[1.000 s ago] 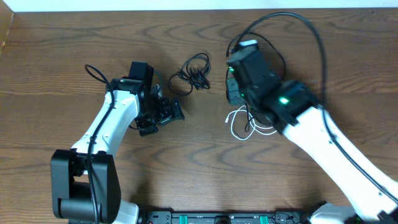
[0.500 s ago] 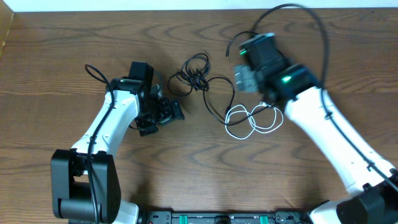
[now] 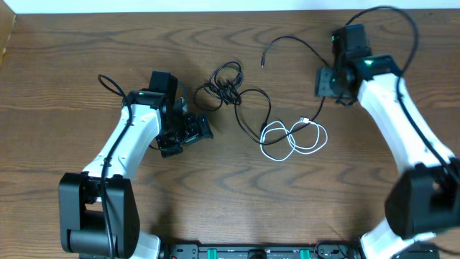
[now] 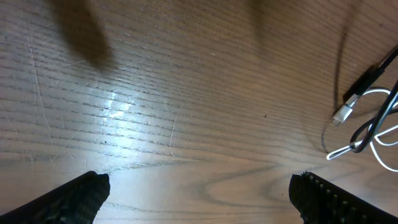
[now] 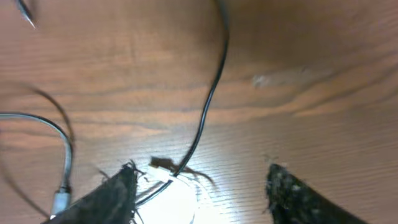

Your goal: Untangle cables

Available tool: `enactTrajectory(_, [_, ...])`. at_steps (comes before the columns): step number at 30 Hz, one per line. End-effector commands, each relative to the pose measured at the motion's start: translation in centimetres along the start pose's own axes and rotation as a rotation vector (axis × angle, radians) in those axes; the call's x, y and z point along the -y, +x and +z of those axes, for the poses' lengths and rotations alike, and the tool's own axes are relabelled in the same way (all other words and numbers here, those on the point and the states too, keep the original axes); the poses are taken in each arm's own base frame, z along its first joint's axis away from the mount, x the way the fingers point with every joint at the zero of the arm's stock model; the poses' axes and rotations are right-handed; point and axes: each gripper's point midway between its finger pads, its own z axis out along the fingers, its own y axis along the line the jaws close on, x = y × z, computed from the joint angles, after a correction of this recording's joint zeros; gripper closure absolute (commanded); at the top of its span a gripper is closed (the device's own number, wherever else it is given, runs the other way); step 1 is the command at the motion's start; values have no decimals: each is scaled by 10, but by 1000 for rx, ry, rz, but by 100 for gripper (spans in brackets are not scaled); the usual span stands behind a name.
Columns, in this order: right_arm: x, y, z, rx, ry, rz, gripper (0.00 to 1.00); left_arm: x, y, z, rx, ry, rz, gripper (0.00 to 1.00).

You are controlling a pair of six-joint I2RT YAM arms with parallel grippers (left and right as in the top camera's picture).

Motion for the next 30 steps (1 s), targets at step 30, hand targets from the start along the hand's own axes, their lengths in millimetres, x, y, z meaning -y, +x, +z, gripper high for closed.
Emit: enactTrajectory(30, [15,24,128,-141,86,53,56,-3,1,1,-1,-12,-6,2])
